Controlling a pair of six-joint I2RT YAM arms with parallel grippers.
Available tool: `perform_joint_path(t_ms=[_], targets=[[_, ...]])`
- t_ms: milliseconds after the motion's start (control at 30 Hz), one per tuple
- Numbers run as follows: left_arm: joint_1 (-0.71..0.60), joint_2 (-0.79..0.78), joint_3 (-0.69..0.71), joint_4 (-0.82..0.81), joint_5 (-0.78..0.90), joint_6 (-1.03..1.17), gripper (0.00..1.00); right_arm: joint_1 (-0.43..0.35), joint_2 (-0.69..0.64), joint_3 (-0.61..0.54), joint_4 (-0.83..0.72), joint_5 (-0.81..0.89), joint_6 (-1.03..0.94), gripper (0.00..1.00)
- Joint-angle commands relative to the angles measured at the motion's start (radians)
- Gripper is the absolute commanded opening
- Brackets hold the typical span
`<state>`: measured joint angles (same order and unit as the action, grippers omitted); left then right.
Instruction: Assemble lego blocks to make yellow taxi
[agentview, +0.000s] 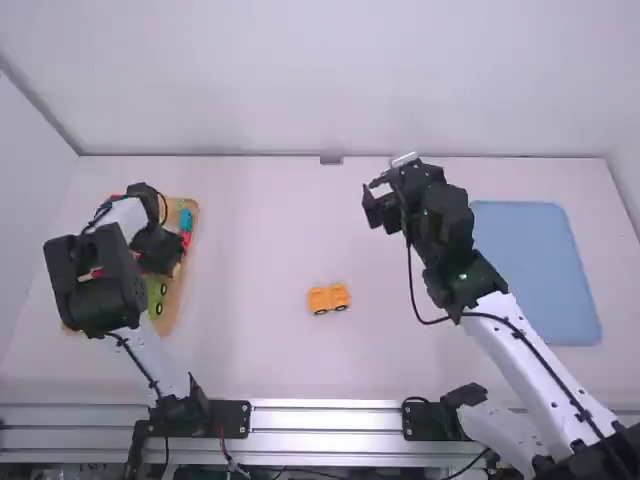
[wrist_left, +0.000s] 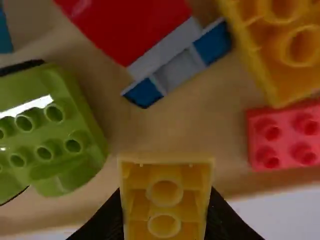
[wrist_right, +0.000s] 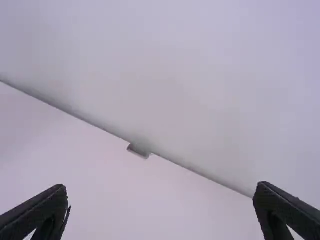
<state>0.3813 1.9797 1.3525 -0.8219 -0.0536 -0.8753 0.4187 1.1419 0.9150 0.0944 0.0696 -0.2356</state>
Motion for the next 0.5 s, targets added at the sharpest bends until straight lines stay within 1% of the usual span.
perform_joint_path(t_ms=[0,67,100,200,267,300,333,433,467], targets=[[0.003,-0.072,0.047,-0.019,0.034,0.071,0.02,-0.001,-0.018,0.034,0.002,-0.055,0.003,0.99],[-0.008,-0.138,0.046,-0.019,0.034,0.098,0.02,-0.001,-0.010,0.034,0.004,-0.054,0.034,0.98],[-0.009,-0.143,0.045,-0.019,0.034,0.098,0.02,-0.001,-0.008,0.034,0.005,-0.055,0.040,0.99],[-0.034,-0.258,0.006,0.001,0.007,0.114,0.02,-0.011,0.007,0.034,0.005,-0.062,0.114,0.98],[-0.079,-0.356,-0.051,0.064,0.015,0.198,0.02,-0.024,0.032,0.034,0.014,-0.127,0.153,0.99],[-0.117,-0.425,-0.101,0.125,0.056,0.264,0.02,-0.035,0.053,0.034,0.028,-0.183,0.161,0.99],[-0.132,-0.452,-0.121,0.151,0.076,0.288,0.02,-0.040,0.064,0.034,0.036,-0.211,0.161,0.98],[-0.218,-0.600,-0.260,0.342,0.273,0.454,0.02,-0.074,0.130,0.034,0.093,-0.389,0.166,0.98],[-0.232,-0.621,-0.284,0.376,0.311,0.479,0.03,-0.080,0.143,0.034,0.108,-0.418,0.179,0.99]])
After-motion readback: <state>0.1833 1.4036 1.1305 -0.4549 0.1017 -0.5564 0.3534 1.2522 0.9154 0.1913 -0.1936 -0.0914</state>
